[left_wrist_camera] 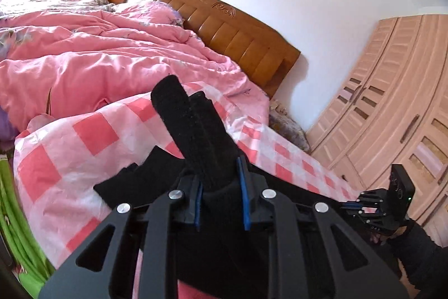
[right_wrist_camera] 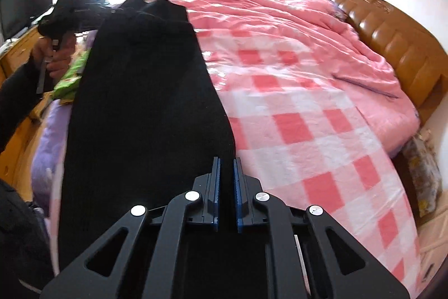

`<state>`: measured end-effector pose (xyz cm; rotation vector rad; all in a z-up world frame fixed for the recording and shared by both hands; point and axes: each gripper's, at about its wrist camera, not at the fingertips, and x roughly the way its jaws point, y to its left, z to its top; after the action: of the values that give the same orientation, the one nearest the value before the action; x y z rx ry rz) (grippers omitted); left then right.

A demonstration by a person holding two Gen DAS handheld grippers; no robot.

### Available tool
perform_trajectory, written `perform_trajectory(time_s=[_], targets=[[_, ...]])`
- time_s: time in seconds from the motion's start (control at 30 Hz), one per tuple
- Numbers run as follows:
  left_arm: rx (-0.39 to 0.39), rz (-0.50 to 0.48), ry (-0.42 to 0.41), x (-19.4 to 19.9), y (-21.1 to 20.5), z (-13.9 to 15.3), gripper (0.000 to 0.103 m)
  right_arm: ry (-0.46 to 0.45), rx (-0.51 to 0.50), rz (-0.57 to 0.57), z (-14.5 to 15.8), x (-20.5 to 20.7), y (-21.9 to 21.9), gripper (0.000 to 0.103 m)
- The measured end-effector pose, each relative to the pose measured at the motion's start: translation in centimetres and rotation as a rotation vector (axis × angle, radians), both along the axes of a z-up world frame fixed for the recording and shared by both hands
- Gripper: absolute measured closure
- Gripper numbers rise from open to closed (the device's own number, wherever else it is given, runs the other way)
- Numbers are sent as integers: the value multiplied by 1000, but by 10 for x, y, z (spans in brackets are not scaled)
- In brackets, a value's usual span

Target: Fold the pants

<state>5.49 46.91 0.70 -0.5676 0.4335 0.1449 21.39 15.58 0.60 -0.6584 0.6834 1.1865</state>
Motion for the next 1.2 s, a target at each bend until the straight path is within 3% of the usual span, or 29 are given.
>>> perform_trajectory(time_s=[0.2,0.3,0.37,0.4,0.43,0.47,0.53,0.63,0.7,0.83,0.93,0.97,1.07,1.1,1.13,1.2], targets=[[-68,54,211,24,15,-69,82,96,-49,-33,-40,15,9,91],[-219,31,151,14,34,-80,80,146,-48,-56,-37,22,7,90],[-237,25,149,13,39,-78,77,137,-66,-84,-36,21,7,71],[-247,26,148,12,42,-76,70,136,-62,-92,-34,20,6,64],[-245,49,151,9,44,-73,62,127,-46,-105,-30,18,3,49],[-236,77,148,5,45,-69,48,116,-21,-122,-24,16,-2,42],[-246,113,104,-8,50,-60,44,124,49,-179,-9,11,-17,42],[-255,148,119,-14,54,-57,43,132,115,-208,1,-2,-34,37],[-251,186,165,-12,58,-62,37,122,130,-224,2,-14,-41,35],[-327,178,182,-5,66,-83,26,131,145,-255,-1,-33,-53,35],[-313,187,175,-1,65,-84,22,158,155,-281,-6,-46,-63,35],[-305,182,179,1,63,-82,24,168,165,-297,-7,-52,-70,35],[-317,155,207,7,61,-85,69,196,175,-360,-12,-65,-89,35],[-314,157,202,6,60,-86,80,201,174,-398,-15,-68,-99,35],[-294,160,201,4,59,-83,88,210,171,-426,-17,-71,-106,35],[-262,175,178,-4,54,-73,92,219,165,-497,-22,-75,-129,35]])
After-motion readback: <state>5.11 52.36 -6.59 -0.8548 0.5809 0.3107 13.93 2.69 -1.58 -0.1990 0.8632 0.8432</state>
